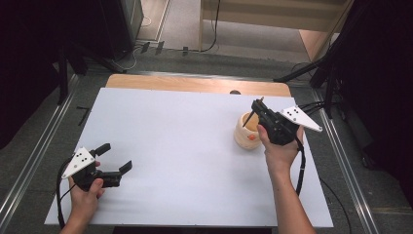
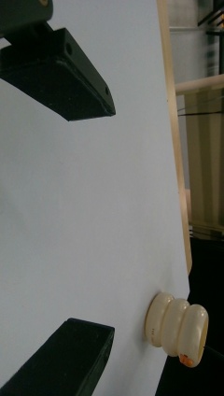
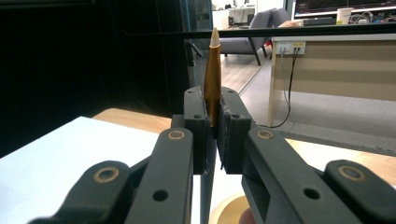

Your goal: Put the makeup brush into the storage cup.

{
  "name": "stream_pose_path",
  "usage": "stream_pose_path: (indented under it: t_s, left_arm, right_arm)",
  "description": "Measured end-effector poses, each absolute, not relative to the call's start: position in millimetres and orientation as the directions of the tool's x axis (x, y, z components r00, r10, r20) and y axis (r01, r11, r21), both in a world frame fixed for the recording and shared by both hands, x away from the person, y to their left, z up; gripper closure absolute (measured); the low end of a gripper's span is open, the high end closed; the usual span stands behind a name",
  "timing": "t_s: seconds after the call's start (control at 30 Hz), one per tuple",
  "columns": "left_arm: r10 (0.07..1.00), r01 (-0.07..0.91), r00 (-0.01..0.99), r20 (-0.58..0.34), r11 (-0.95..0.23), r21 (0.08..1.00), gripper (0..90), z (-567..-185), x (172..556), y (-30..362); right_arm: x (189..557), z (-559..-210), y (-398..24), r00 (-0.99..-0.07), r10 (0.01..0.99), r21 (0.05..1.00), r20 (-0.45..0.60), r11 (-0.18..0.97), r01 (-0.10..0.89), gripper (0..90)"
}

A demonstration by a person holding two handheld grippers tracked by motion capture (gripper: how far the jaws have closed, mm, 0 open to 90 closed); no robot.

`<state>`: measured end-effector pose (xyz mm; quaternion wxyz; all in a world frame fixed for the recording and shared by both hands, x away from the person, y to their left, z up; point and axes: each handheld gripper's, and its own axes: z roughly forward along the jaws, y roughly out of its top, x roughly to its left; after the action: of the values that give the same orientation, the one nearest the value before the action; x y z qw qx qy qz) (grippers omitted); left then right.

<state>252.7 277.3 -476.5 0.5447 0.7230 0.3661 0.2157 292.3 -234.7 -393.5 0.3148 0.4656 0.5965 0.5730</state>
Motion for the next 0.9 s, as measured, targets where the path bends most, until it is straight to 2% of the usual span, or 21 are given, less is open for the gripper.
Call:
stream_pose_path:
  t_s: [0.9]
  left_arm:
    - [0.765, 0.293, 0.638, -0.085, -0.139, 0.946, 0.1, -477, 252, 276]
  right_arm:
    - [299, -407, -251, -0.305, 0.943, 0.975, 0.135, -0.072, 0.208, 84.6]
